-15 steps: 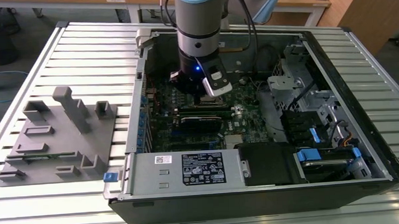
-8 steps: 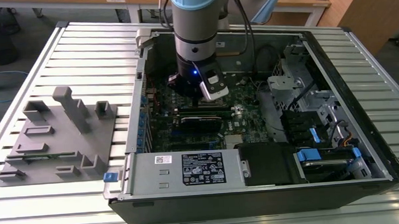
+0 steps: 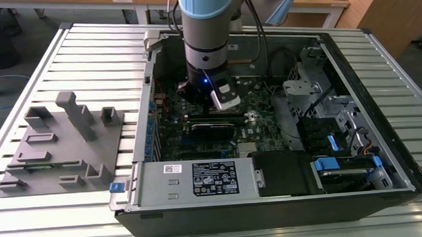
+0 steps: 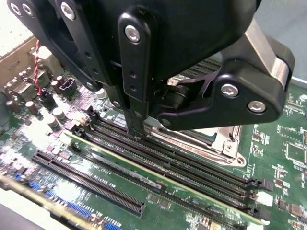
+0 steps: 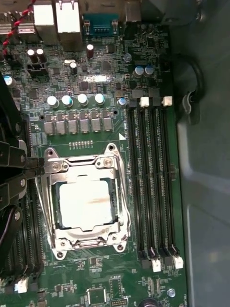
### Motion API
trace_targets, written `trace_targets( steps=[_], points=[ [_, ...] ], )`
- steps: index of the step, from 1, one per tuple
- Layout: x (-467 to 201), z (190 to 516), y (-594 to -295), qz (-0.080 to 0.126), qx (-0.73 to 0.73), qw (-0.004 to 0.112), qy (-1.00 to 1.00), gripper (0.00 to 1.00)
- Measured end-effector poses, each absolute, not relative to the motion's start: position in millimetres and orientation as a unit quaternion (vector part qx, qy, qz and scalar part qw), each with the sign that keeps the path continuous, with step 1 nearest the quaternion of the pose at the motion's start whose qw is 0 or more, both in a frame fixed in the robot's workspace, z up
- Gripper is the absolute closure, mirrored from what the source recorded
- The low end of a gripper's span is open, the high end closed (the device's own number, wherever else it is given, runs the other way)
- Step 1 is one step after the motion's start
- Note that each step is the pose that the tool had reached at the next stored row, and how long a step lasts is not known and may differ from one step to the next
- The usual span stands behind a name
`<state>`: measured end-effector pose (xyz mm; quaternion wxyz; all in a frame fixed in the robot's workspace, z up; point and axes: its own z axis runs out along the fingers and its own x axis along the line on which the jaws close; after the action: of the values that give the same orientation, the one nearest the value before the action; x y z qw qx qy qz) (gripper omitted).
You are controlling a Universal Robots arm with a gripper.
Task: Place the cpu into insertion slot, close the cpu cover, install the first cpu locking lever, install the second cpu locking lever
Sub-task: 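Install the second cpu locking lever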
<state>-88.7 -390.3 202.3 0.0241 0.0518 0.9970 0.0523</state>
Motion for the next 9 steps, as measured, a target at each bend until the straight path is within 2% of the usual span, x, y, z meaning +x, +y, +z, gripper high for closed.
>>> trace_targets(
  steps=[9],
  points=[
    [-89.1,199.3,-389.9,0.072,0.052,0.023,0.996,0.89]
  ],
)
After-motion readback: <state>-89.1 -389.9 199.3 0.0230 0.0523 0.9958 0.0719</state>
